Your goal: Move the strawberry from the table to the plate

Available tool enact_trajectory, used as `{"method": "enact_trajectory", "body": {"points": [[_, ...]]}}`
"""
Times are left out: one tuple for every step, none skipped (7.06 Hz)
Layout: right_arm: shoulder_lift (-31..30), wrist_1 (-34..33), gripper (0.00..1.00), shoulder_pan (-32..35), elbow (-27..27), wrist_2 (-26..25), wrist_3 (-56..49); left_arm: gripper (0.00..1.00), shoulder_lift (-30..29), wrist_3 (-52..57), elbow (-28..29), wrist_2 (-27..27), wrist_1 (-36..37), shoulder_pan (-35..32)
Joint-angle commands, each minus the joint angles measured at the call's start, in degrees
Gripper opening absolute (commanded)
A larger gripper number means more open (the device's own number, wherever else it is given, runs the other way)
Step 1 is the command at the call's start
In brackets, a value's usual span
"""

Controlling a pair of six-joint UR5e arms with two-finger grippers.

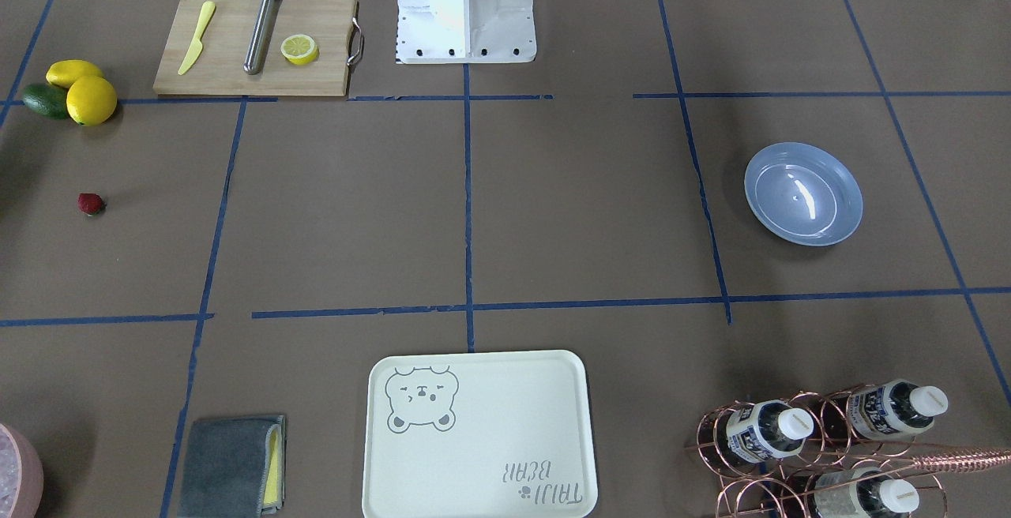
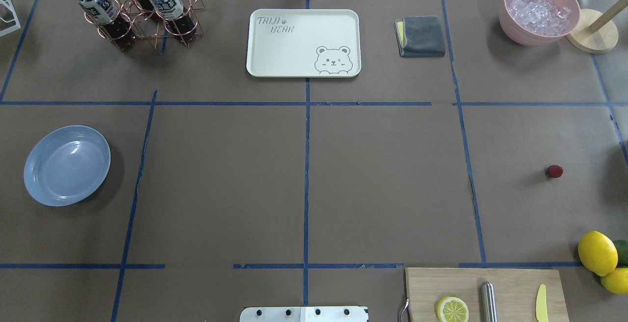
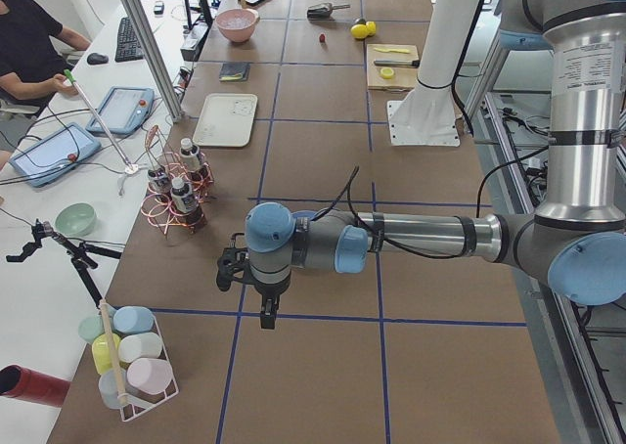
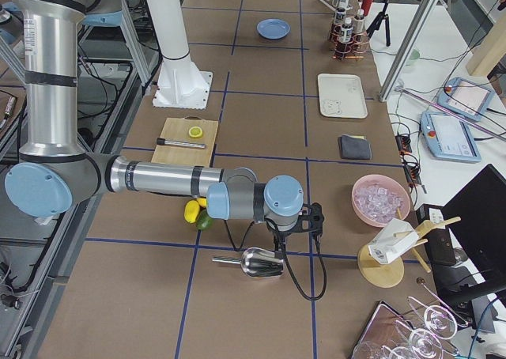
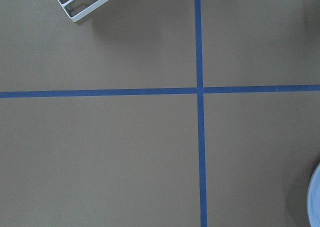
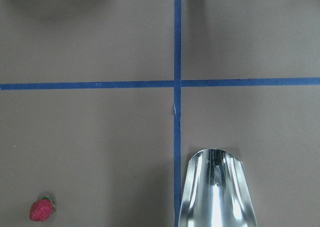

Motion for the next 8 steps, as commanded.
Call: {"method": "enact_trajectory", "body": {"points": [[0.3, 0.0, 1.00, 0.0, 0.3, 0.0, 0.1, 1.00, 0.0, -0.5, -0.1, -0.1, -3.3, 1.5], [0.5, 0.0, 1.00, 0.0, 0.4, 0.0, 0.1, 1.00, 0.1, -4.0, -0.3, -0.4, -4.9, 4.3], [0.7, 0.0, 1.00, 0.0, 0.6, 0.0, 0.1, 1.00, 0.2, -12.9, -0.7, -0.7, -11.4, 8.0], [1.1, 0.0, 1.00, 0.0, 1.0, 0.0, 0.1, 1.00, 3.6, -19.9, -0.7, -0.7, -20.1, 12.1], [1.2, 0.0, 1.00, 0.0, 1.5, 0.1, 0.2, 1.00, 7.5, -28.0, -0.3, -0.5, -30.8, 16.2], [1.2, 0.0, 1.00, 0.0, 1.9, 0.2, 0.2, 1.00, 11.5, -39.2, 0.2, 0.0, -43.4, 22.1], [1.3, 0.1, 1.00, 0.0, 2.7, 0.1, 0.1, 1.00, 12.3, -48.4, 3.5, 2.5, -54.0, 27.4], [1.2, -0.1, 1.00, 0.0, 2.7, 0.5, 0.1, 1.00, 12.0, -55.4, 6.3, 8.9, -59.6, 33.7]]}}
